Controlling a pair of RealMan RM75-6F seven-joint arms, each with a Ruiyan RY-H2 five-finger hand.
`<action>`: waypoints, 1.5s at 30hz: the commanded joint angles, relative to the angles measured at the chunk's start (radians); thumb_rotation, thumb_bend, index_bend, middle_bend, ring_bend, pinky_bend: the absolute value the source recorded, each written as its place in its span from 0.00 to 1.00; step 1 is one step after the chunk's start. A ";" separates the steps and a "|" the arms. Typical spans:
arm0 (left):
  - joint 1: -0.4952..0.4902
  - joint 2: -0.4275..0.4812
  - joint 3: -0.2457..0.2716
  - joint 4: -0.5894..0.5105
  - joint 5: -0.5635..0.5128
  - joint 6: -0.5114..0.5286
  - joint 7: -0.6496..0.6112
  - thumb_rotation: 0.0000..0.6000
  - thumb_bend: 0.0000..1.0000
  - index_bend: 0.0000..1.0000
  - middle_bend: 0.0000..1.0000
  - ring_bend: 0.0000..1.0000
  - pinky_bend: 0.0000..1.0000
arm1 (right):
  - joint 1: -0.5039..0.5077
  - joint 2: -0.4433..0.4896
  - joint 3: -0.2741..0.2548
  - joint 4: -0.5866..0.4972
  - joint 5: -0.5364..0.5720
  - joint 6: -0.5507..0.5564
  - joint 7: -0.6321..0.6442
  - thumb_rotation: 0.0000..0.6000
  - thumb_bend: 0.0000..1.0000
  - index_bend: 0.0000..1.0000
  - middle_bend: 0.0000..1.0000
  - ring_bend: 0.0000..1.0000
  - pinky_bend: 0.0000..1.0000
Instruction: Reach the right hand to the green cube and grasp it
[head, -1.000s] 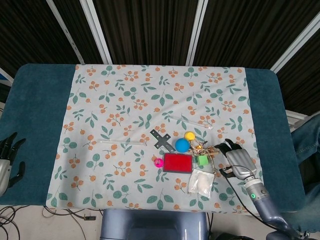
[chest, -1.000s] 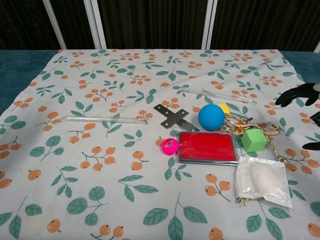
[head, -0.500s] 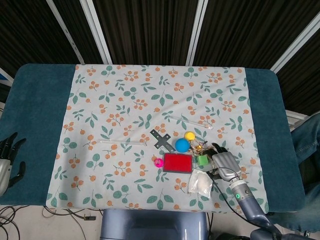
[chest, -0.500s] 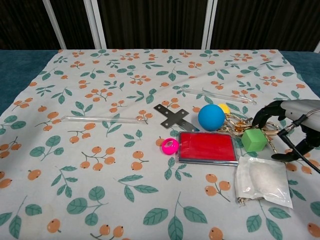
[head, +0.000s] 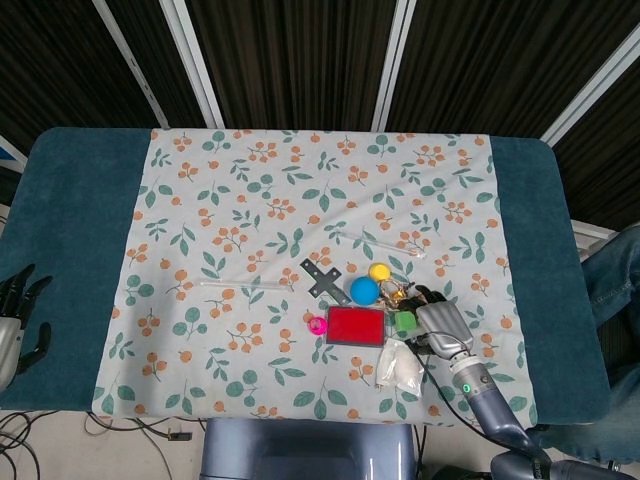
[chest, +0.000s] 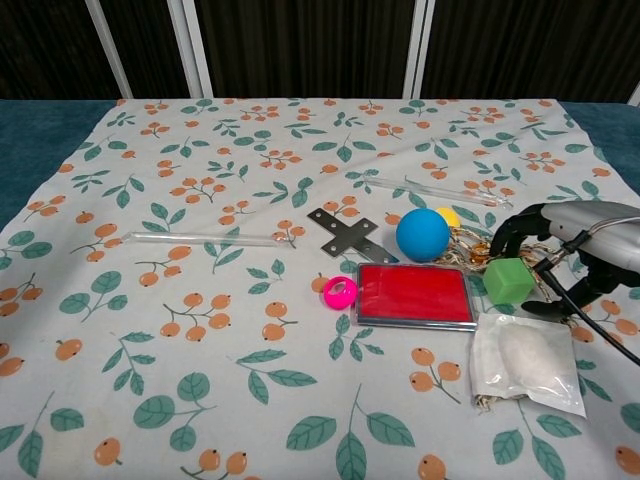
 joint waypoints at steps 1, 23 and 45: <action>0.000 0.001 0.000 0.001 -0.001 0.000 0.000 1.00 0.54 0.12 0.00 0.06 0.10 | 0.004 0.001 -0.005 0.004 -0.006 -0.003 0.008 1.00 0.34 0.35 0.38 0.14 0.22; -0.002 0.005 0.000 -0.008 -0.006 -0.007 0.000 1.00 0.54 0.12 0.00 0.06 0.11 | 0.023 -0.034 -0.007 0.039 -0.002 0.001 0.013 1.00 0.48 0.44 0.52 0.25 0.22; 0.000 0.008 0.002 -0.010 -0.008 -0.009 -0.006 1.00 0.54 0.12 0.00 0.06 0.11 | 0.097 0.120 0.183 -0.212 0.147 -0.123 0.305 1.00 0.55 0.48 0.53 0.26 0.22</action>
